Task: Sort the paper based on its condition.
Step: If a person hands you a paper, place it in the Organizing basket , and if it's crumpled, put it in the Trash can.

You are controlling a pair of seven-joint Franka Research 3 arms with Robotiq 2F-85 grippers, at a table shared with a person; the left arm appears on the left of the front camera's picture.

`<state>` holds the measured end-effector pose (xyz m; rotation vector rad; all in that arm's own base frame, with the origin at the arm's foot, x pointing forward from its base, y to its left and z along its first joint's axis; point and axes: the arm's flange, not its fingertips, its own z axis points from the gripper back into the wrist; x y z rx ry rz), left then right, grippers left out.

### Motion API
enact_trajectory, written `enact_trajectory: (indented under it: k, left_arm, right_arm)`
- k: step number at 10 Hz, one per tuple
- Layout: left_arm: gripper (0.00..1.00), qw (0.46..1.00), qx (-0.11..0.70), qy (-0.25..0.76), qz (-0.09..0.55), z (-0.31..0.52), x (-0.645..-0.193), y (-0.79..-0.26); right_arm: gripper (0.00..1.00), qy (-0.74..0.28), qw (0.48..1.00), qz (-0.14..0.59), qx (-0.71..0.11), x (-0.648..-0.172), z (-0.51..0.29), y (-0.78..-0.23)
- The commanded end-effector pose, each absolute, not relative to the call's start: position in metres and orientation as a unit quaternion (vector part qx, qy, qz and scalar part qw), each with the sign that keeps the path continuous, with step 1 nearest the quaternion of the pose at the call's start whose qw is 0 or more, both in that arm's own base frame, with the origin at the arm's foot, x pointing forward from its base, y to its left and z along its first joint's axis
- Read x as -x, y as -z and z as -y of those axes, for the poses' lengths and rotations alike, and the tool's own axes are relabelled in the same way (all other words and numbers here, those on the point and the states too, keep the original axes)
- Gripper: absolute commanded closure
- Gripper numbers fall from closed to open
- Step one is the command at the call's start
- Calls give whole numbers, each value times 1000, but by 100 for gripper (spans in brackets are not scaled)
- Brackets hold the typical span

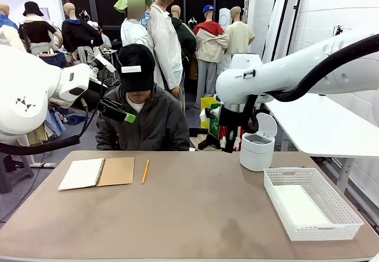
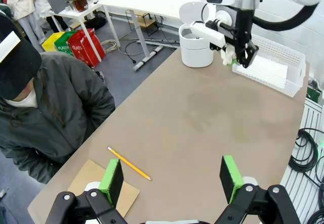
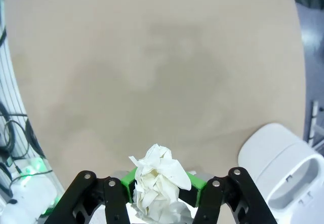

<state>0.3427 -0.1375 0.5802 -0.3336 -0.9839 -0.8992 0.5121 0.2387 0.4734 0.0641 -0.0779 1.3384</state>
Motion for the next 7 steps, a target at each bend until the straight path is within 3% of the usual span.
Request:
enact_trajectory:
  k: [1,4,7]
  left_arm:
    - [0,772,153,420,452,137,-344,-579]
    - [0,772,153,420,452,137,-344,-579]
    - [0,772,153,420,452,137,-344,-579]
  right_arm:
    - [97,-608,794,17,-25,-536,-229,-463]
    - [97,-590,806,52,-16,-538,-214,-470]
    - [97,-597,802,24,-25,-542,-208,-458]
